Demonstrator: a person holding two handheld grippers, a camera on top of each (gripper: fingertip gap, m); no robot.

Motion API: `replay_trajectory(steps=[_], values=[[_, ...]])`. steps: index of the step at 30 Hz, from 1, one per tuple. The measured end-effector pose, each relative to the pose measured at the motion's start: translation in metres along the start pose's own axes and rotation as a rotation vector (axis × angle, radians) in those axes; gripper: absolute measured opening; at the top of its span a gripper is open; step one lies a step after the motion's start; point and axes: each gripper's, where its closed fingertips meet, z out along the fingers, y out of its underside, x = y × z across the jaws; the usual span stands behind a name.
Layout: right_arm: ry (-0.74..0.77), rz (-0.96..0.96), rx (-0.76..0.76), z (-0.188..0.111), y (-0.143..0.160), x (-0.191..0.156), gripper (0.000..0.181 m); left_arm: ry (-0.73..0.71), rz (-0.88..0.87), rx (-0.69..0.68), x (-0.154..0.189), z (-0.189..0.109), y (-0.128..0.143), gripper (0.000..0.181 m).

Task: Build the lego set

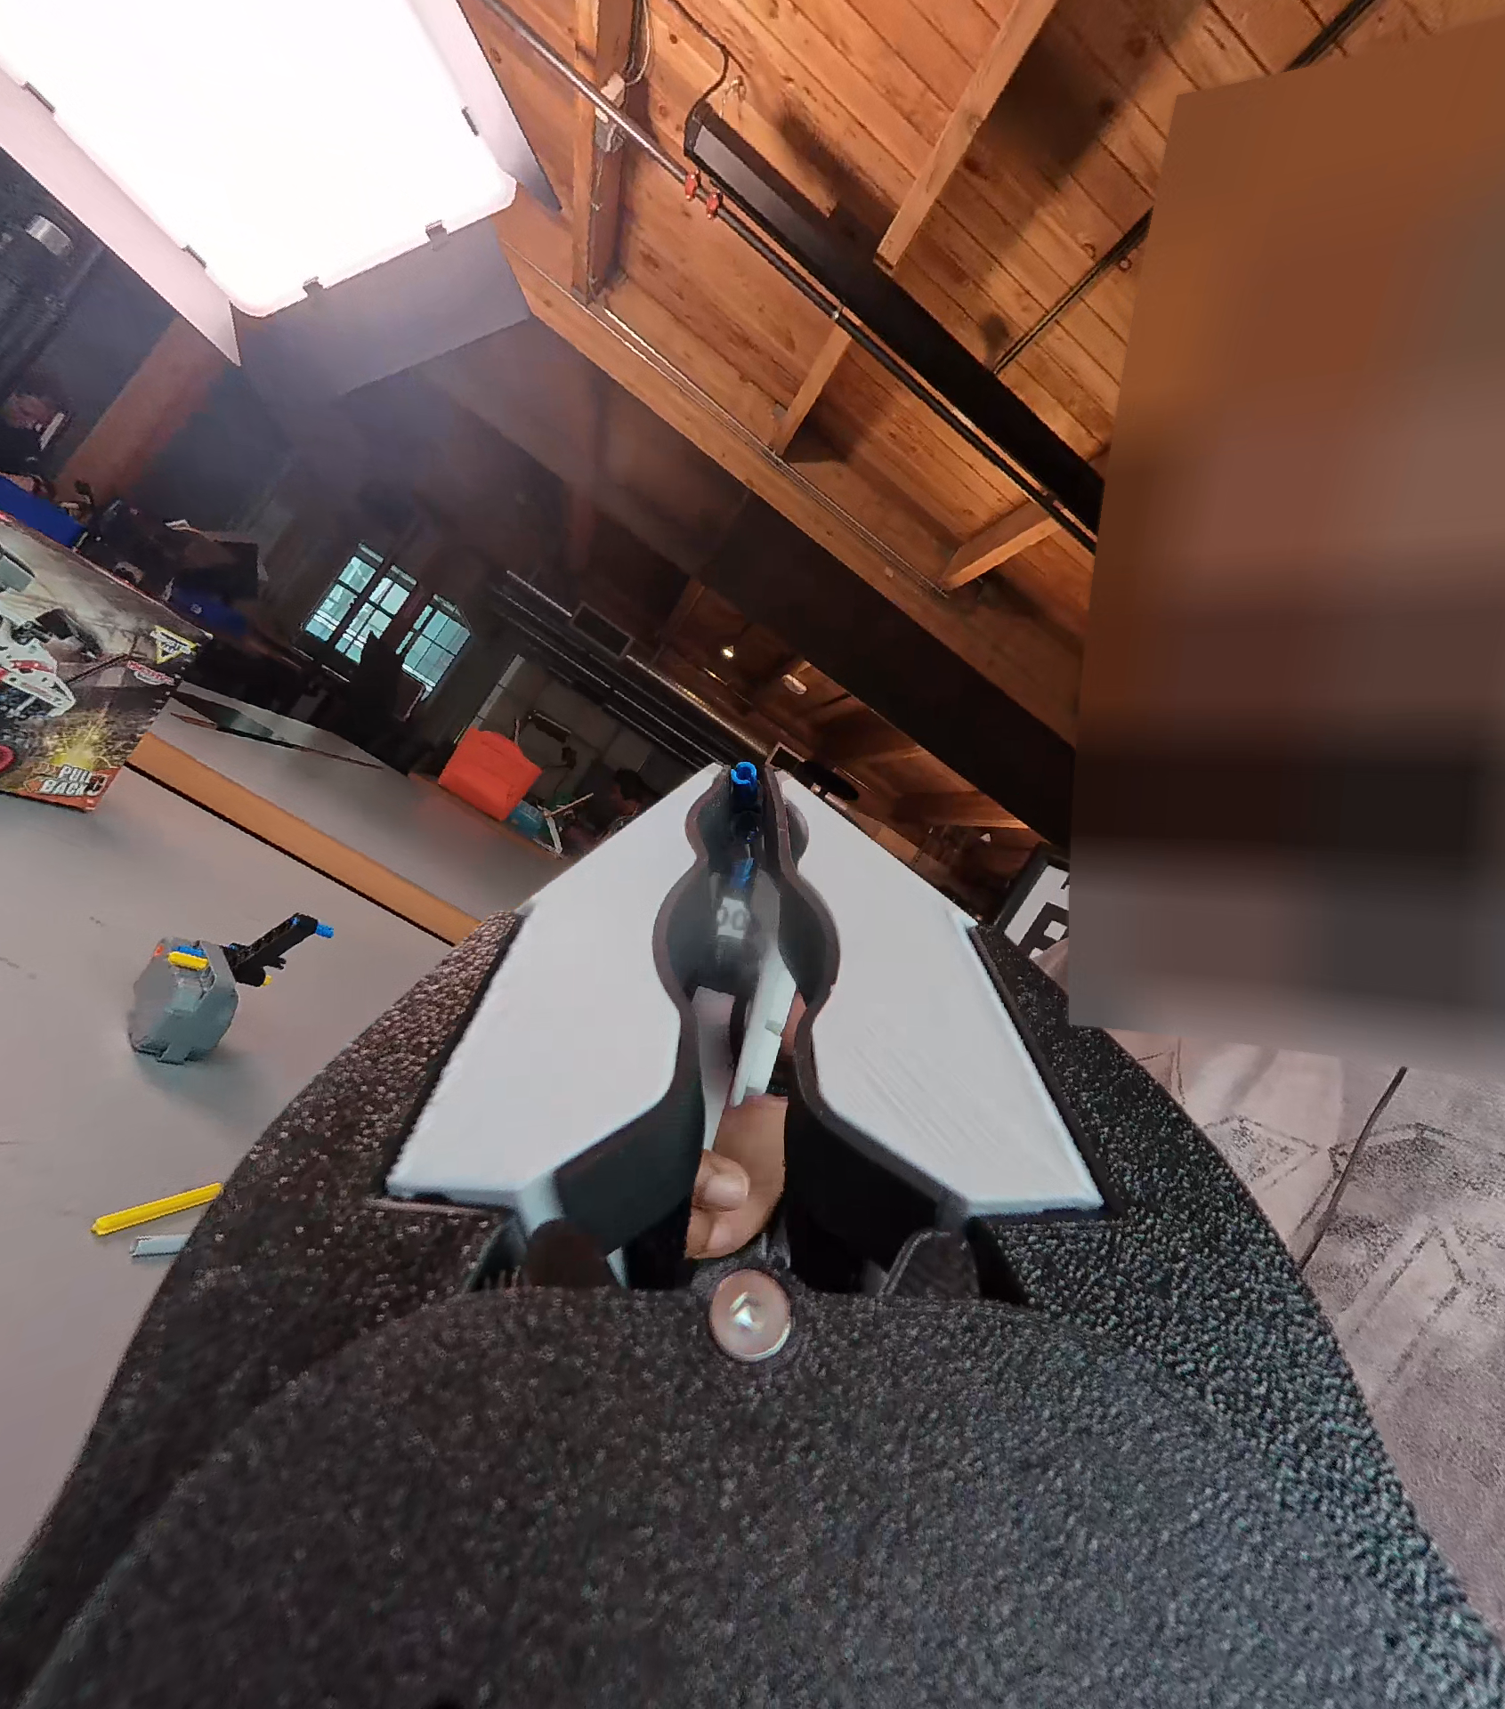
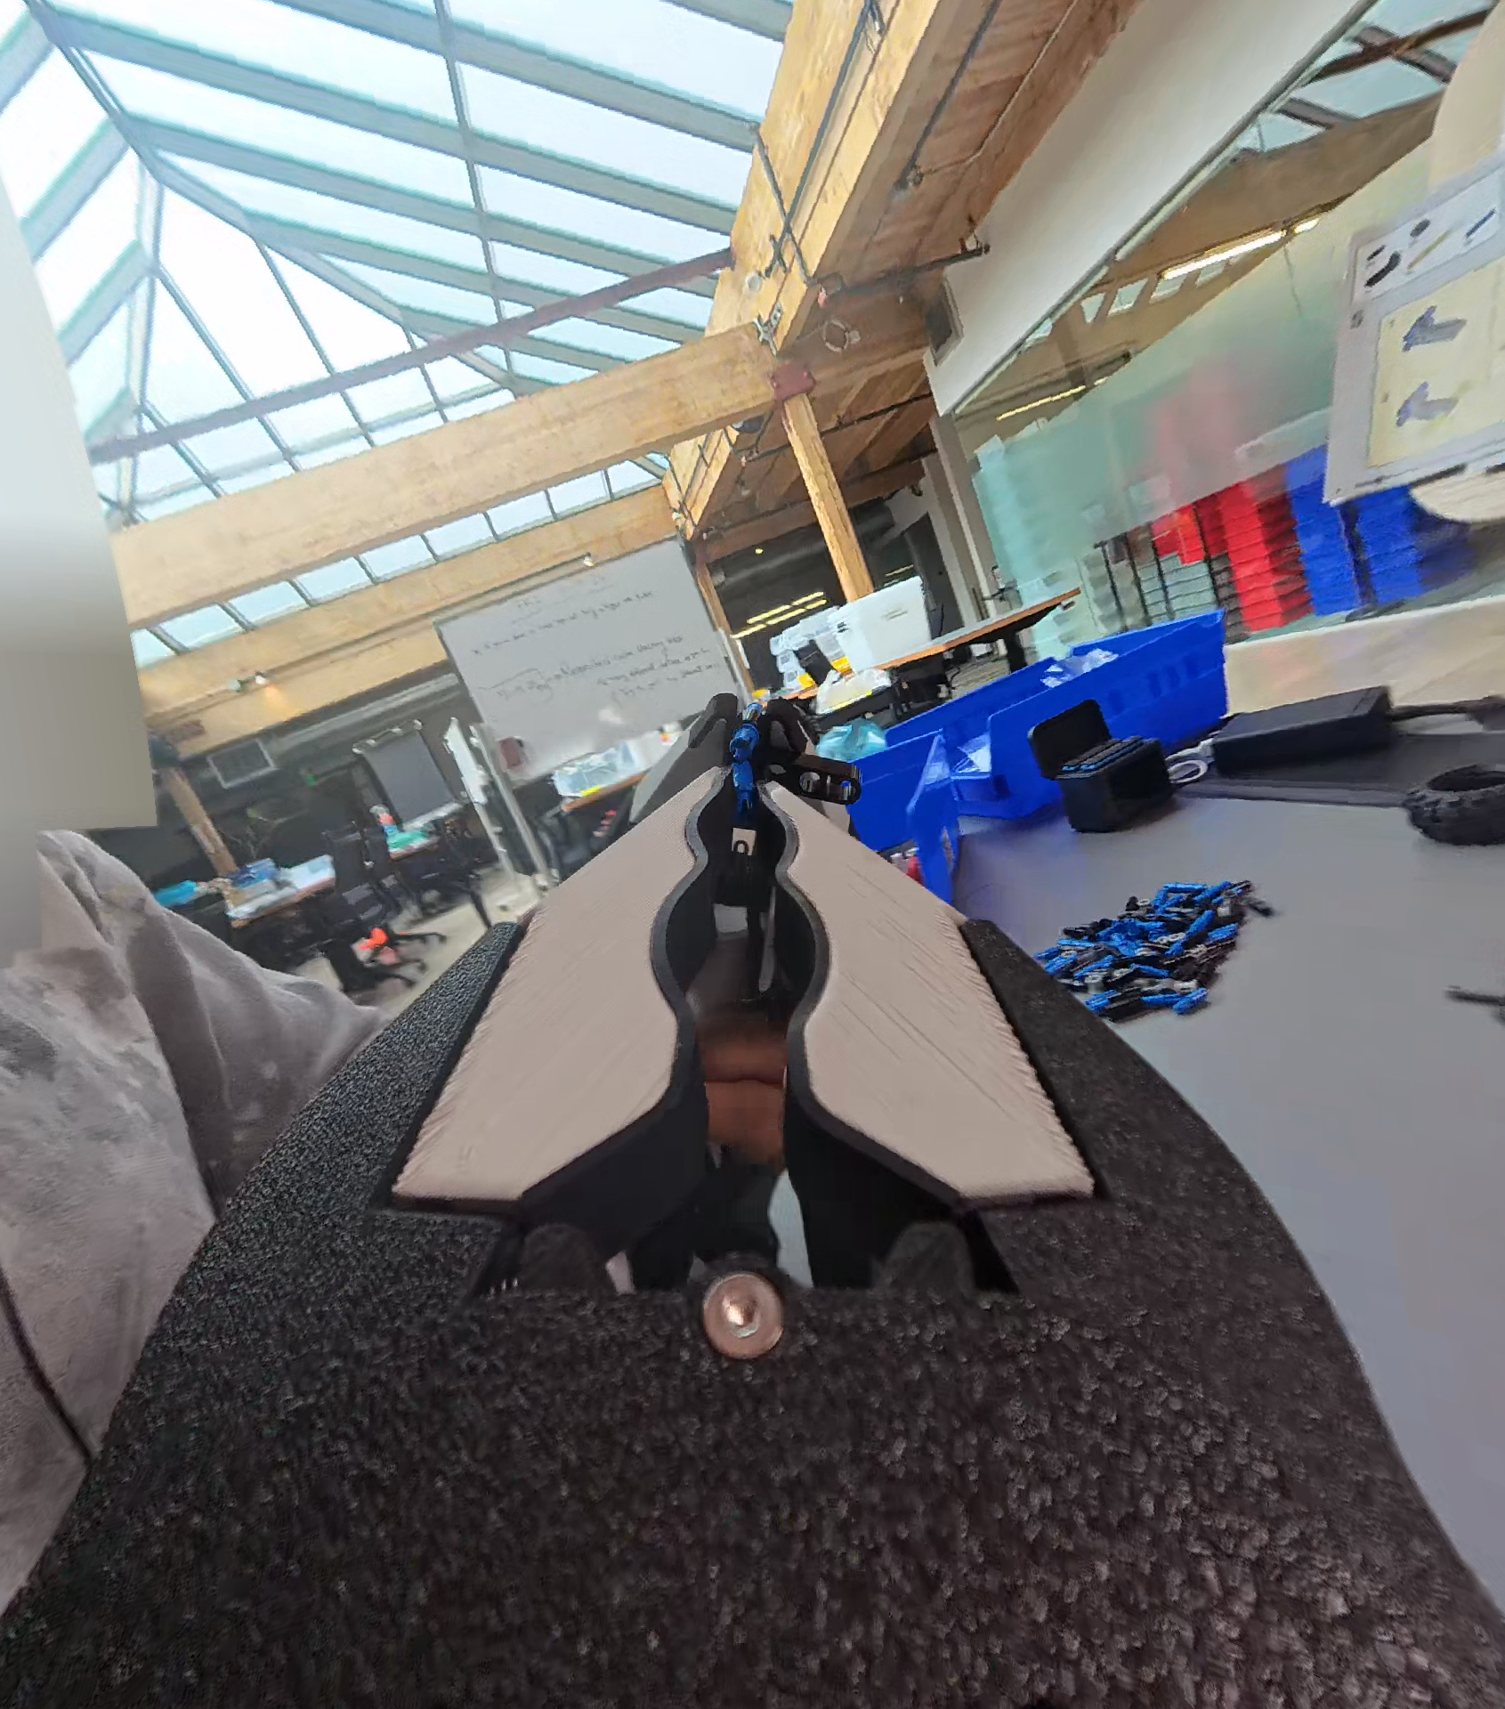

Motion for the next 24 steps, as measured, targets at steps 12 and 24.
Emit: replay_trajectory(steps=[12,24], values=[[0.105,-0.257,-0.042,0.005,0.003,0.007,0.006,-0.063,-0.002,-0.024,-0.011,-0.001,0.002,0.005],[0.500,-0.551,-0.287,0.012,0.031,0.068,0.027,-0.379,-0.270,0.242,-0.075,-0.025,0.002,0.006]])
